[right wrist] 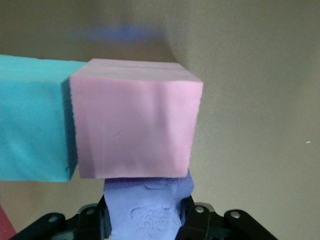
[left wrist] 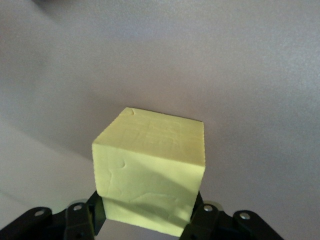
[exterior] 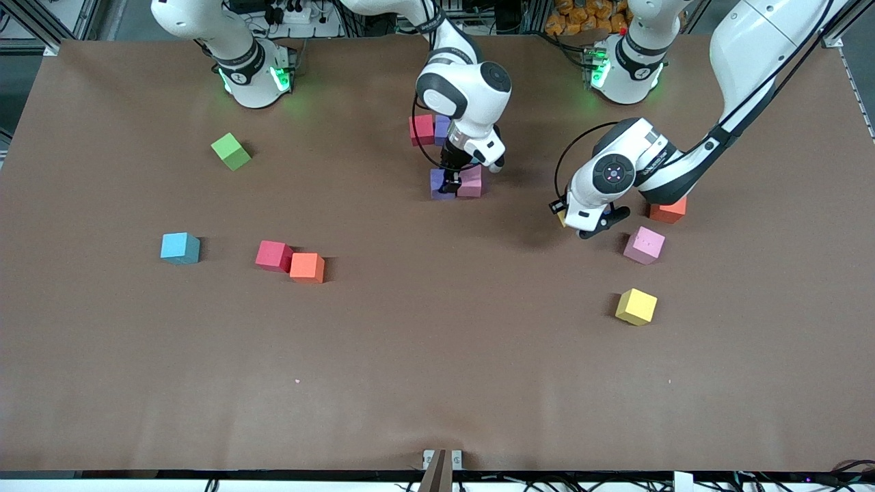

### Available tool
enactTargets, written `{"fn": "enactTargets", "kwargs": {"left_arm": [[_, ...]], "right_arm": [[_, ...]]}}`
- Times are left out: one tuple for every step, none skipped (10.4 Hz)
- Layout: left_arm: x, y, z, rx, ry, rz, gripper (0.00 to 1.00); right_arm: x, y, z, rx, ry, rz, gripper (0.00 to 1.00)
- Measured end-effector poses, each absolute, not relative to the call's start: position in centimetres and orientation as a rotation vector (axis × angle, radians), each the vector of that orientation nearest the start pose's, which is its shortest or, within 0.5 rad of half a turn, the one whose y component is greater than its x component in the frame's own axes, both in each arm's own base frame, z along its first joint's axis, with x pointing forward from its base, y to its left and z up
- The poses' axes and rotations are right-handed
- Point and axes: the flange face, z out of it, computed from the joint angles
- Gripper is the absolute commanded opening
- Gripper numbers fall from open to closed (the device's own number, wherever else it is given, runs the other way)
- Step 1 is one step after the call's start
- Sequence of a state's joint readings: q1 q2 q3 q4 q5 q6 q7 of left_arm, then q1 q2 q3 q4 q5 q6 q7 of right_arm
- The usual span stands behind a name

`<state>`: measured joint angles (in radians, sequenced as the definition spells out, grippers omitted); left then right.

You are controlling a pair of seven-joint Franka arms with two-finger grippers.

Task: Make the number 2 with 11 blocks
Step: 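Grasp the yellow cube with the left gripper while the right gripper releases purple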

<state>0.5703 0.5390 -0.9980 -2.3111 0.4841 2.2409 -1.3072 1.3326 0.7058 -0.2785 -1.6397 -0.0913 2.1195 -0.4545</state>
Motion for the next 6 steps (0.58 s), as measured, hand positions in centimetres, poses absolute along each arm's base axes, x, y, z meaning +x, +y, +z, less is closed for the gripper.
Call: {"fn": "enactTargets", "kwargs": {"left_arm": [[43.6,-21.5,19.5,-2.882,-0.777,0.407,0.00],[44.0,-21.5,19.7,-2.873,-0.818,0.393,0.00],[44.4,-21.5,20.1,-2.861,-0.866,0.377,0.00],[44.8,-21.5,20.4,-2.853,-0.906,0.361,0.00],[45.2,-21.6,20.8,-2.847,-0.939,0.346,0.00],[45.7,-21.6,21.1,-2.846,-0.965,0.333,0.00]], "right_arm": [[31.6,58.7,20.3,1.968,2.038,-0.163,0.10],[31.7,58.8,20.3,1.972,2.038,-0.160,0.23],[31.7,58.9,20.3,1.977,2.034,-0.158,0.99],[31.7,58.9,20.3,1.998,2.013,-0.154,1.00],[31.8,58.9,20.3,2.031,1.979,-0.148,1.00],[31.8,58.8,20.2,2.048,1.958,-0.146,1.00]]}}
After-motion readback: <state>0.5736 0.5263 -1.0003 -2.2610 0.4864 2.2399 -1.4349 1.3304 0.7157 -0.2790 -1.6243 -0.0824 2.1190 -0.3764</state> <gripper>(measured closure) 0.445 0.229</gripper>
